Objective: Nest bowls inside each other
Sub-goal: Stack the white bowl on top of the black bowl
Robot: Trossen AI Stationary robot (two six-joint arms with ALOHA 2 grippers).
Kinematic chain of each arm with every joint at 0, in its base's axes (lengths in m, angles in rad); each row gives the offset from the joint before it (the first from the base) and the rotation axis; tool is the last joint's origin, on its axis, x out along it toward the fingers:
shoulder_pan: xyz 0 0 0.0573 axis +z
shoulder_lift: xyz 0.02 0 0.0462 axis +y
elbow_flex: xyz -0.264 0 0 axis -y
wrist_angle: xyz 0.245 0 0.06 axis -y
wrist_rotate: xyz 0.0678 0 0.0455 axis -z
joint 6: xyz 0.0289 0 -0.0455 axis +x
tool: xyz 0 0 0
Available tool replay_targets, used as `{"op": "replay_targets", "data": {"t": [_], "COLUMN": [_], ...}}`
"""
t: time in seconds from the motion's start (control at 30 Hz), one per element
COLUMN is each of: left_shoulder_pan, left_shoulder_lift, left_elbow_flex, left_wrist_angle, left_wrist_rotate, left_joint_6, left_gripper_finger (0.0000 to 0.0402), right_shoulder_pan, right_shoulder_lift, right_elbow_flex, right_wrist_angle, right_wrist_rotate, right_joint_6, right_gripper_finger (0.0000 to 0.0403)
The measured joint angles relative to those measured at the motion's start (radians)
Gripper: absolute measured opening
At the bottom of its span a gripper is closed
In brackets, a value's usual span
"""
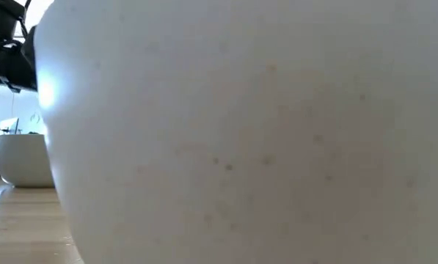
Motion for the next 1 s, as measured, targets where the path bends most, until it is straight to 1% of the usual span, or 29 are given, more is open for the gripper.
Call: {"op": "replay_targets", "data": {"t": [0.07, 0.13, 0.3, 0.37, 0.43, 0.5, 0.67, 0.8, 0.87, 0.9, 0.93, 1.0], "left_shoulder_pan": [0.0, 0.0, 0.0, 0.0, 0.0, 0.0, 0.0, 0.0, 0.0, 0.0, 0.001, 0.006], "left_shoulder_lift": [0.001, 0.0, 0.0, 0.0, 0.0, 0.001, 0.022, 0.039, 0.048, 0.055, 0.063, 0.085], "left_elbow_flex": [0.0, 0.0, 0.0, 0.0, 0.0, 0.0, 0.0, 0.0, 0.0, 0.0, 0.0, 0.0], "left_wrist_angle": [0.036, 0.083, 0.326, 0.432, 0.514, 0.562, 0.619, 0.637, 0.635, 0.633, 0.628, 0.629], "left_wrist_rotate": [-0.017, -0.02, -0.022, -0.022, -0.022, -0.023, -0.024, -0.026, -0.059, -0.098, -0.155, -0.281], "left_joint_6": [0.019, 0.087, 0.403, 0.557, 0.685, 0.756, 0.918, 1.034, 1.08, 1.099, 1.103, 1.08], "left_gripper_finger": [0.0, 0.0, 0.0, 0.0, 0.0, 0.0, 0.0, 0.0, 0.0, 0.0, 0.0, 0.0], "right_shoulder_pan": [0.002, 0.004, 0.003, 0.003, 0.003, 0.002, 0.003, 0.003, 0.002, 0.0, 0.0, 0.0], "right_shoulder_lift": [0.056, 0.117, 0.273, 0.323, 0.367, 0.409, 0.525, 0.604, 0.645, 0.666, 0.687, 0.728], "right_elbow_flex": [0.0, 0.0, 0.0, 0.004, 0.016, 0.027, 0.05, 0.108, 0.139, 0.156, 0.176, 0.212], "right_wrist_angle": [0.083, 0.16, 0.37, 0.425, 0.437, 0.438, 0.436, 0.44, 0.436, 0.435, 0.437, 0.439], "right_wrist_rotate": [-0.023, -0.039, -0.037, -0.011, 0.045, 0.091, 0.105, 0.141, 0.144, 0.144, 0.144, 0.144], "right_joint_6": [-0.022, -0.044, -0.065, -0.066, -0.081, -0.131, -0.313, -0.395, -0.457, -0.508, -0.552, -0.588], "right_gripper_finger": [0.0009, 0.0009, 0.0009, 0.0009, 0.0009, 0.0009, 0.0009, 0.0009, 0.0009, 0.0009, 0.0009, 0.0009]}}
